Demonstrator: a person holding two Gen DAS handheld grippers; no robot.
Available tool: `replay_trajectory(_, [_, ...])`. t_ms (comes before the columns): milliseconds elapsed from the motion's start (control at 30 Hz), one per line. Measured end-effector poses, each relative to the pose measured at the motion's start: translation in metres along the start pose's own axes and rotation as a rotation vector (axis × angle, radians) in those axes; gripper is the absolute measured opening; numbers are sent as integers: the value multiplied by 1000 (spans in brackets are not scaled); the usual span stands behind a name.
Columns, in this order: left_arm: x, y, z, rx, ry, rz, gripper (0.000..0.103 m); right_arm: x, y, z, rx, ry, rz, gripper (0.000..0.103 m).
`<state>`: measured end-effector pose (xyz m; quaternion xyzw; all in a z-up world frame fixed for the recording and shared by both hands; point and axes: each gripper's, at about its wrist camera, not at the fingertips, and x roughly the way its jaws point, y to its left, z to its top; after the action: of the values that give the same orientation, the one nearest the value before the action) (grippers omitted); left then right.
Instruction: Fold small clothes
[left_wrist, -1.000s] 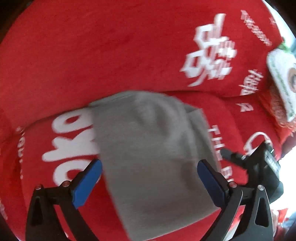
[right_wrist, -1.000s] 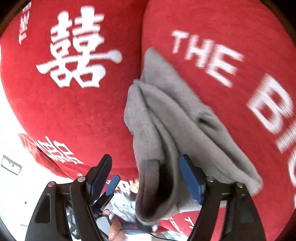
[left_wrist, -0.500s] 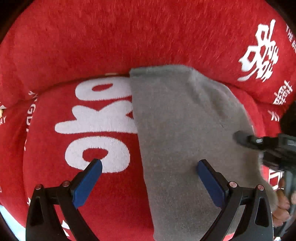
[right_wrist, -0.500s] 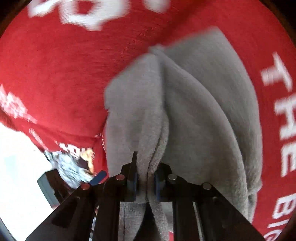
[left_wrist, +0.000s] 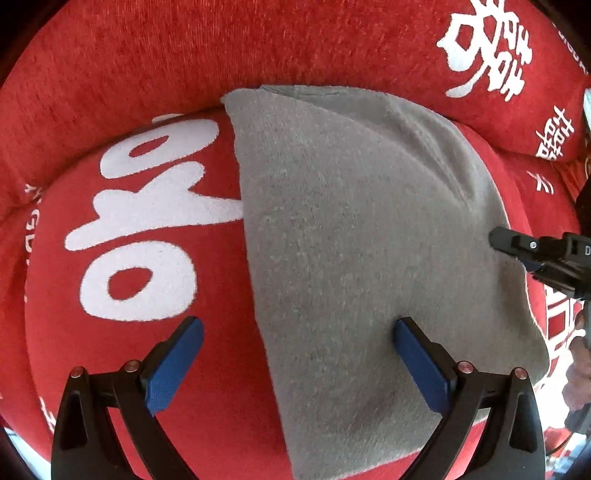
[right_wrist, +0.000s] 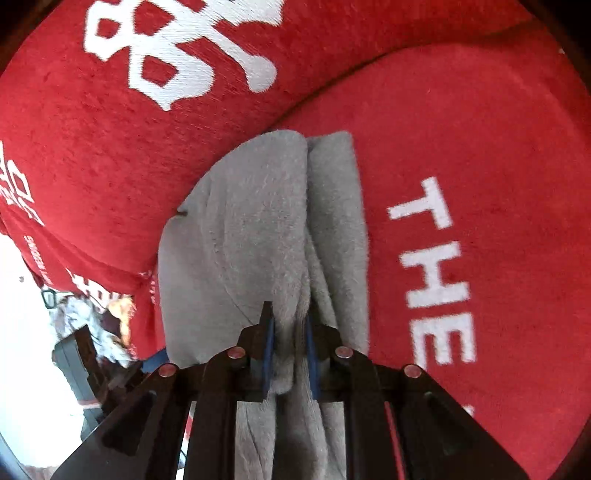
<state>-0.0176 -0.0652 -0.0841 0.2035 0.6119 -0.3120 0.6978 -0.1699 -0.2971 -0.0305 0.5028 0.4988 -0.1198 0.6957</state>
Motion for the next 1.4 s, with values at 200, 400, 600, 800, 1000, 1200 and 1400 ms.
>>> replay_trajectory(200, [-13, 5, 3, -5, -22, 28, 103, -3, 3, 13, 56, 30, 109, 21])
replay_trajectory(400, [-20, 0, 2, 18, -41, 32, 103, -6, 36, 18, -88, 39, -15, 13])
replay_trajectory(600, [-5, -12, -15, 42, 10, 28, 103, -6, 1, 14, -20, 71, -83, 15])
replay_trajectory(800, [-32, 1, -19, 51, -22, 34, 103, -48, 13, 5, -50, 15, -140, 20])
replay_trajectory(1000, [-30, -5, -37, 117, 4, 46, 103, -73, 54, -42, -151, 40, 13, 18])
replay_trajectory(1200, [-4, -6, -53, 104, 55, 25, 103, -24, 23, -74, -162, 157, -212, 0])
replay_trajectory(1400, [-8, 4, -56, 84, 94, 2, 103, -49, -11, -87, -33, 108, -165, 7])
